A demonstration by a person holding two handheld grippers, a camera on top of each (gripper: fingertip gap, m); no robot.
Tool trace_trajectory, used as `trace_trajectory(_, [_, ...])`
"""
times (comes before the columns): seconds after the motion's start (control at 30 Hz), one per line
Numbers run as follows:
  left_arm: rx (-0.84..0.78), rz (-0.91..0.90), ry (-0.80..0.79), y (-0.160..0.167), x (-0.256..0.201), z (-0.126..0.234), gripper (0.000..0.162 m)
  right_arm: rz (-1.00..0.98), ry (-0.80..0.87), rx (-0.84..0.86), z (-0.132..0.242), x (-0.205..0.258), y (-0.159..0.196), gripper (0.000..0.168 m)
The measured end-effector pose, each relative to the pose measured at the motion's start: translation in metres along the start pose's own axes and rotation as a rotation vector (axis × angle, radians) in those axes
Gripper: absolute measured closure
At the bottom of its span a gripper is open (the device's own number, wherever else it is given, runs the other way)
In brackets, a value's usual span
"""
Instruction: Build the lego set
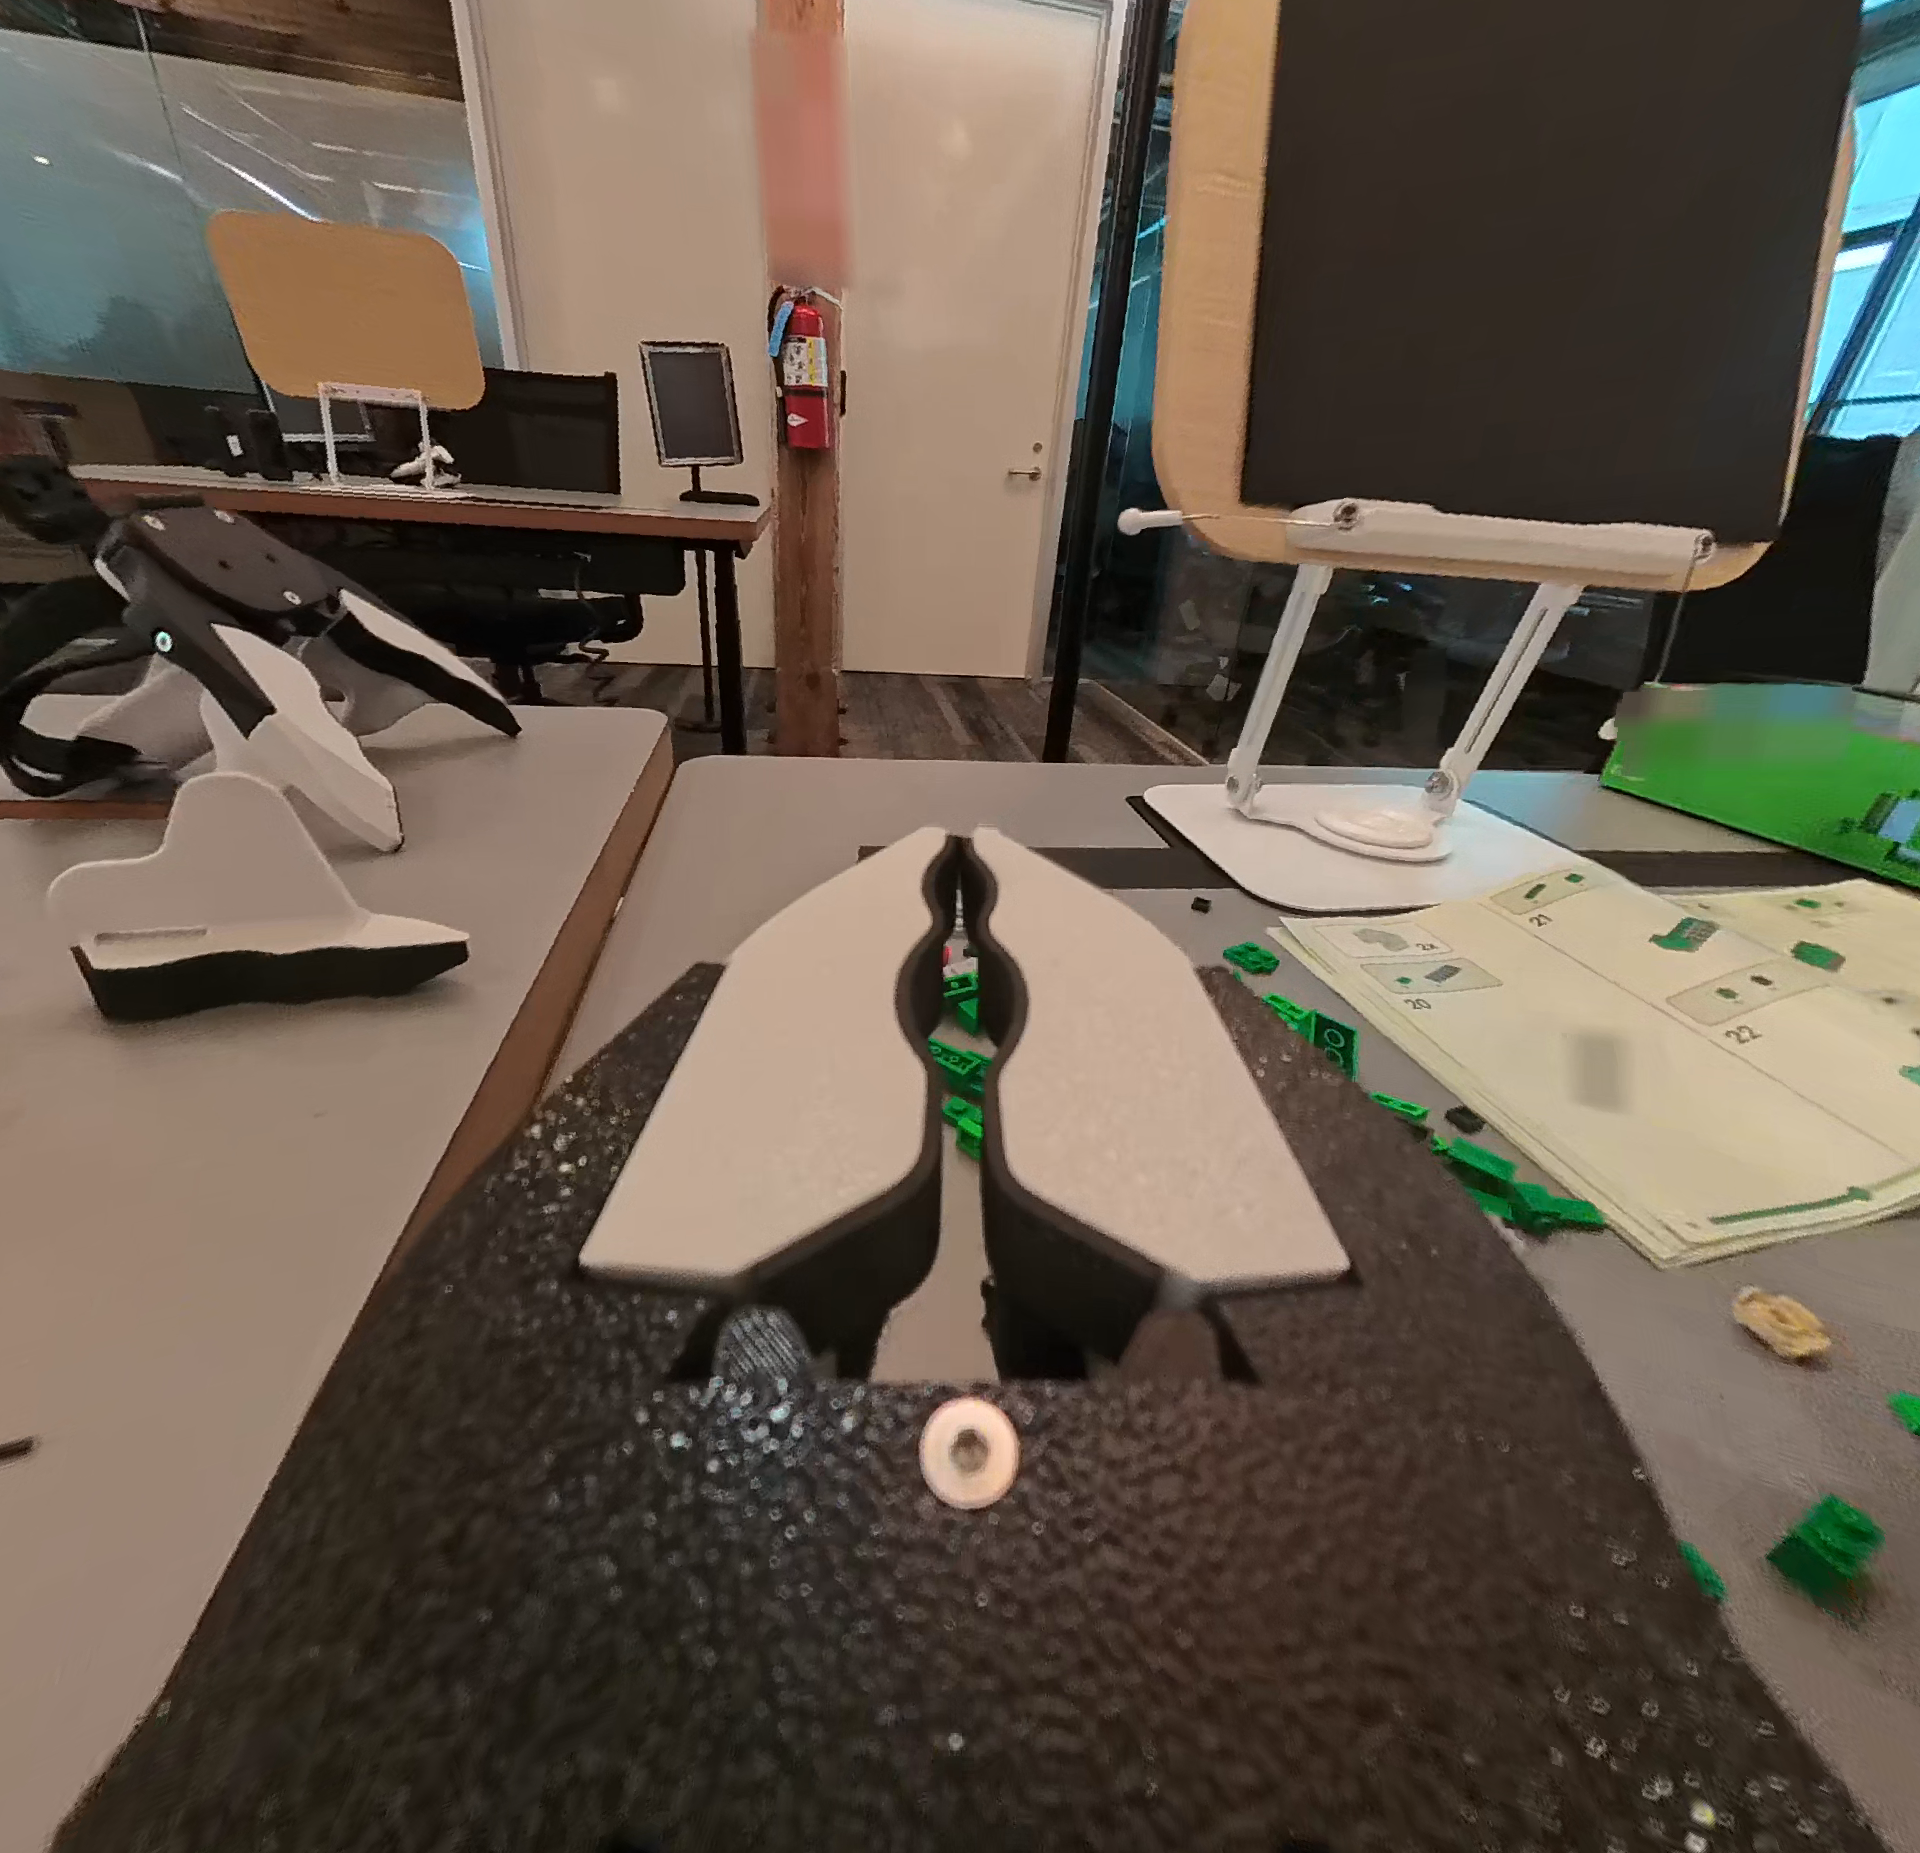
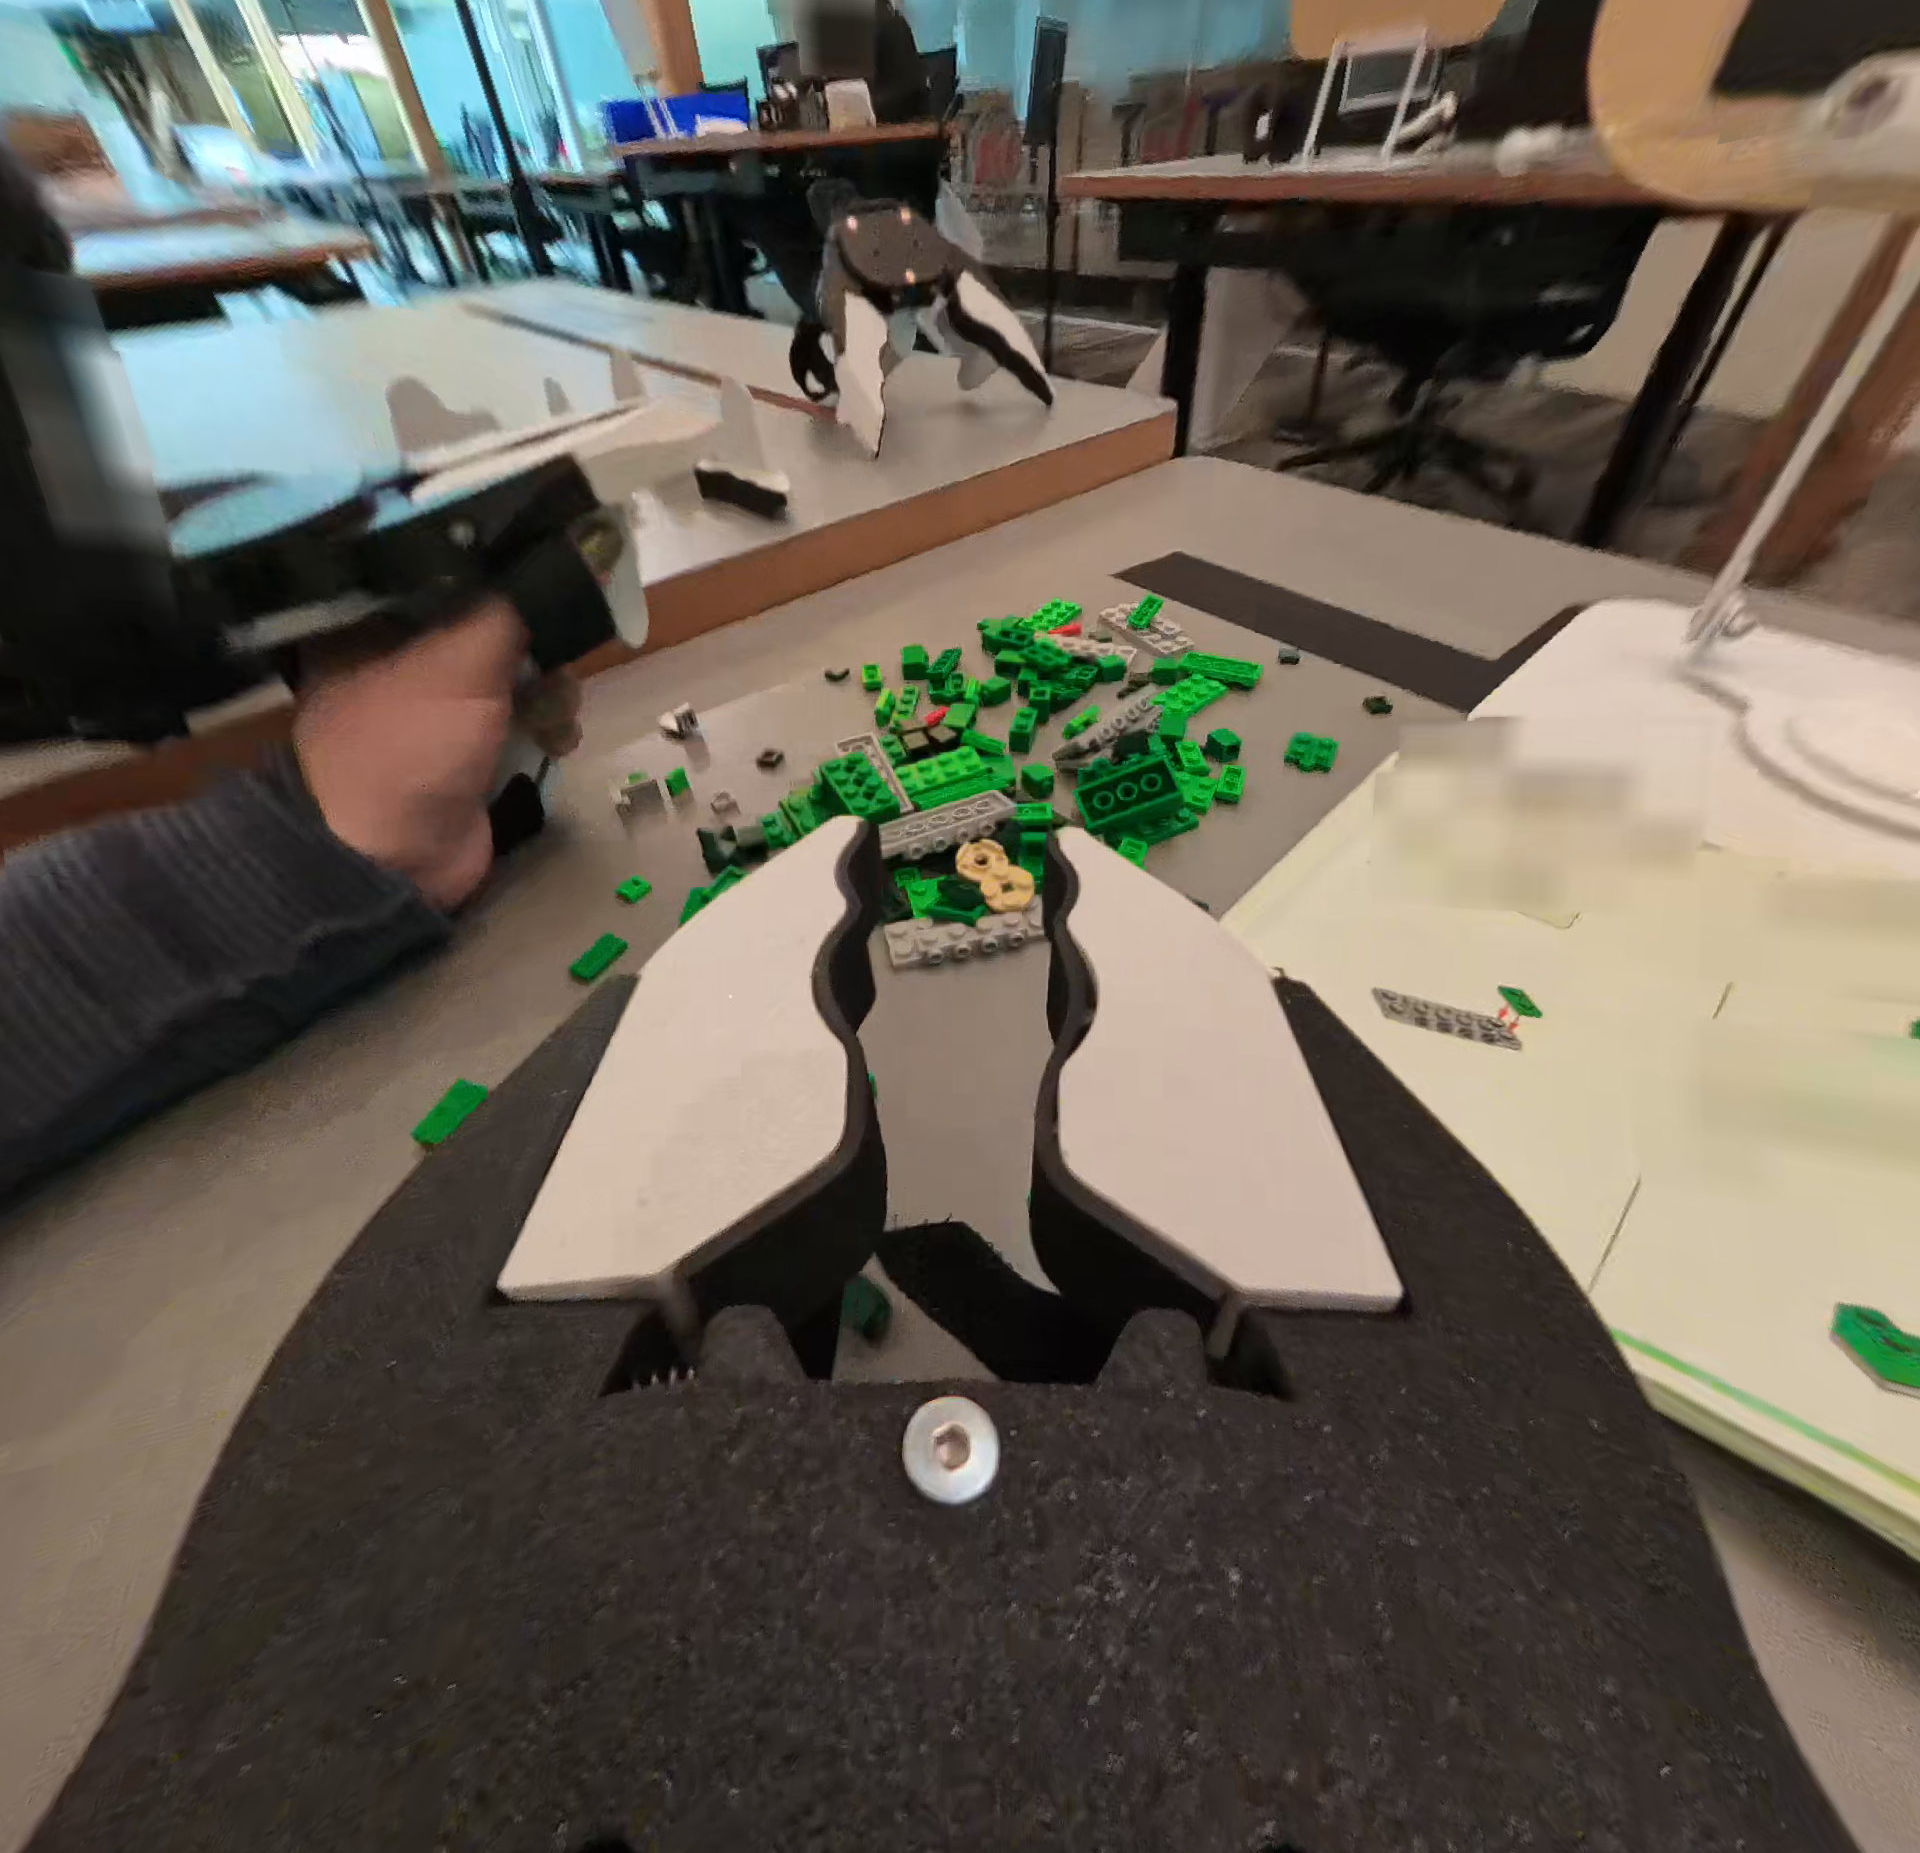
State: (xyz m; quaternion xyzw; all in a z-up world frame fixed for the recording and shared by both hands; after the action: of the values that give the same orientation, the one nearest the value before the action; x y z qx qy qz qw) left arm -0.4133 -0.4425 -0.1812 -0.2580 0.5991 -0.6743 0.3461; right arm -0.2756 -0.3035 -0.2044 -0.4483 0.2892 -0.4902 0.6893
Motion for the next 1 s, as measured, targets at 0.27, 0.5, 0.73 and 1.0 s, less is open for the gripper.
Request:
trace_trajectory(0.27, [0.022, -0.153, -0.046, 0.003, -0.013, -0.004, 0.153, 0.176, 0.183, 0.059, -0.013, 0.019, 0.004, 0.138])
trace_trajectory(0.5, [0.025, -0.182, -0.058, 0.003, -0.015, -0.005, 0.147, 0.119, 0.243, 0.065, -0.017, -0.008, 0.003, 0.137])
trace_trajectory(0.73, [0.039, -0.184, -0.049, 0.005, -0.018, -0.007, 0.134, -0.009, 0.388, -0.017, -0.010, -0.026, -0.005, 0.124])
trace_trajectory(1.0, [0.067, -0.242, -0.053, 0.008, -0.024, -0.011, 0.112, -0.127, 0.113, 0.017, -0.010, -0.008, 0.003, 0.124])
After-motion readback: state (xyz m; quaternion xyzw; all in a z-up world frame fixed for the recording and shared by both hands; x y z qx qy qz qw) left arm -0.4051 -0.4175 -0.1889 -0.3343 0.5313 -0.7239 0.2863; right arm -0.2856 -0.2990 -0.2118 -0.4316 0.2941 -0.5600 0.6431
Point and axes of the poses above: each gripper's, where its closed fingertips meet, z back along the fingers, y out of its underside, x = y × z across the jaws, the point moved 2 cm from there along z, back along the fingers, and after that the axes turned 15 degrees about x, right-handed, at the moved point
